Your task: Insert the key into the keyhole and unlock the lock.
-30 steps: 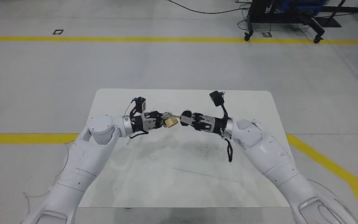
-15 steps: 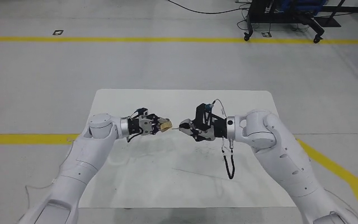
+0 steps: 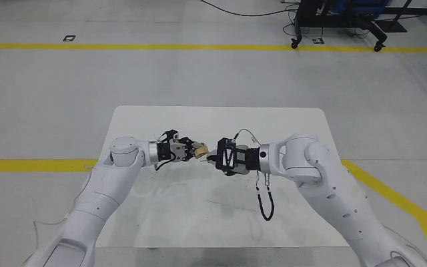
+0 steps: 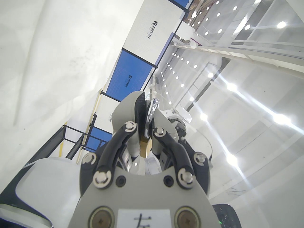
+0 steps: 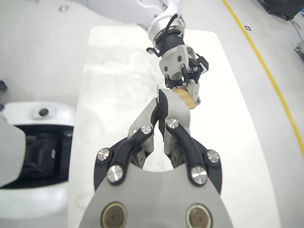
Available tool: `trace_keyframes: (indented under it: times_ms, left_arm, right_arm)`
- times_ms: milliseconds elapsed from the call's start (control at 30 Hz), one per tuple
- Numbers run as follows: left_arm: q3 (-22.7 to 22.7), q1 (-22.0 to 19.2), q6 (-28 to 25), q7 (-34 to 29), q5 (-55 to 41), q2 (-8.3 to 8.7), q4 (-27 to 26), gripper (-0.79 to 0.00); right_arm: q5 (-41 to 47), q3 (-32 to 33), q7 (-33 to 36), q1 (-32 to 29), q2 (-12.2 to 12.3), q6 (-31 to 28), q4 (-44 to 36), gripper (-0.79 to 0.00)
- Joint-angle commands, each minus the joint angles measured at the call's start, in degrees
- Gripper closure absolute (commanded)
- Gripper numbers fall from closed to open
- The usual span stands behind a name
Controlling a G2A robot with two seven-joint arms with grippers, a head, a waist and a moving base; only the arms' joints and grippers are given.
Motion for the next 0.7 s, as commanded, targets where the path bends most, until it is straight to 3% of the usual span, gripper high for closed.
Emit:
trace_keyframes:
  times_ms: [0, 667]
  left_arm:
    - [-0.01, 0.05, 0.17, 0.14, 0.02, 0.00, -0.18, 0.000]
    - [-0.20, 0.30, 4.80, 0.06, -2.61, -0.09, -0.03, 0.000]
  right_arm:
    - [-5.80, -2.02, 2.98, 1.03, -0.04, -1.09, -2.23, 0.000]
    - [-33.59, -16.40, 13.15, 4.25, -2.31, 8.52, -11.15, 0.000]
